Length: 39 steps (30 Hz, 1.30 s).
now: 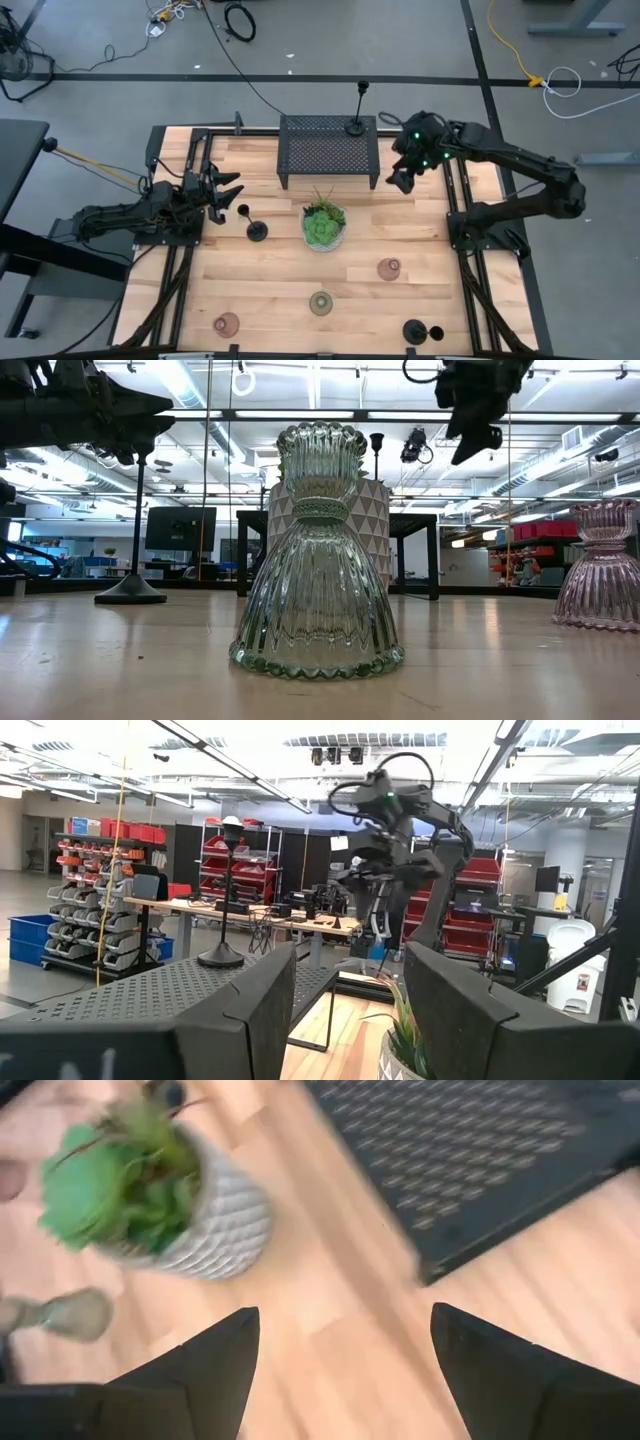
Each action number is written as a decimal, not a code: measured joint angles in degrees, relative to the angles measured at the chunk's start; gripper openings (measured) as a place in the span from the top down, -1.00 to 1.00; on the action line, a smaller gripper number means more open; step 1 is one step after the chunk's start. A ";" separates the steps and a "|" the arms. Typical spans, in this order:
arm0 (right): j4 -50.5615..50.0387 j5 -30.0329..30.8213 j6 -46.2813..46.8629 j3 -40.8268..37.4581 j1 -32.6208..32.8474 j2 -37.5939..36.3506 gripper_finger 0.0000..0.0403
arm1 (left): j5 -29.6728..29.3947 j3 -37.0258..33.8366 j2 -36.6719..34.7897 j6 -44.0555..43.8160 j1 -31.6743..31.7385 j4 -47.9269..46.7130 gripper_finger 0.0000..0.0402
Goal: Pick & Place candle stick holders
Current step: Put the pink glass candle holder on the shelf aligned with the black candle holder
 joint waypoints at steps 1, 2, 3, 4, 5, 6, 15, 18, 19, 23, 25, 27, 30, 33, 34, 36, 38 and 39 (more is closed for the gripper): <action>-0.30 -0.01 0.74 0.00 1.18 -0.15 -0.45 | -0.01 0.00 0.00 -0.01 0.00 0.00 0.05; -0.54 -0.01 1.57 0.00 2.42 -0.35 -0.45 | 0.00 -0.01 0.00 -0.02 0.00 0.00 0.05; -0.76 0.10 2.58 0.00 3.60 -0.53 -0.45 | -0.01 0.00 0.00 -0.01 0.00 0.00 0.05; -1.06 0.18 3.18 0.00 4.87 -0.70 -0.45 | 0.00 0.01 0.00 0.00 0.00 -0.01 0.05; -1.41 0.18 4.07 0.00 6.11 -0.86 -0.45 | 0.00 0.01 0.00 -0.02 0.00 0.00 0.05; -1.79 0.15 4.84 0.00 7.26 -1.07 -0.45 | 0.00 -0.01 0.00 0.00 0.00 0.00 0.05; -4.24 5.23 15.66 0.00 19.06 -1.70 -0.45 | 0.00 -0.01 0.00 -0.07 0.00 0.00 0.05; -4.69 7.42 19.84 0.00 23.27 -1.70 -0.45 | 0.00 0.00 0.00 -0.07 0.00 0.00 0.05; -4.65 8.16 21.31 0.00 24.73 -1.70 -0.45 | 0.00 0.01 0.00 -0.07 0.00 0.00 0.05; -4.69 10.55 28.06 0.00 30.50 -1.70 -0.45 | 0.00 0.02 0.00 -0.09 0.00 0.00 0.05; -4.69 11.63 31.14 0.00 33.32 -1.70 -0.45 | 0.00 0.00 0.00 -0.09 0.00 0.00 0.05; -4.68 12.94 34.33 0.00 36.03 -1.70 -0.45 | 0.00 0.01 0.00 -0.09 0.00 0.00 0.05; -4.65 14.93 38.72 0.00 39.99 -1.70 -0.45 | 0.00 0.01 0.00 -0.09 0.00 0.00 0.05; -4.62 17.23 42.95 0.00 43.50 -1.69 -0.45 | 0.00 0.02 0.00 -0.10 0.00 0.00 0.05; -4.60 17.91 44.36 0.00 44.84 -1.60 -0.45 | 0.00 0.02 0.00 -0.11 0.00 0.00 0.05; -4.61 19.65 47.70 0.00 47.49 -1.25 -0.45 | 0.00 -0.01 0.00 -0.11 0.00 0.00 0.05; -4.52 20.62 50.45 0.00 49.72 -0.40 -0.45 | 0.00 0.00 0.00 -0.11 -0.01 0.00 0.05; -4.54 20.93 51.64 0.00 50.80 0.24 -0.45 | 0.06 0.02 0.00 -0.11 -0.02 0.00 0.05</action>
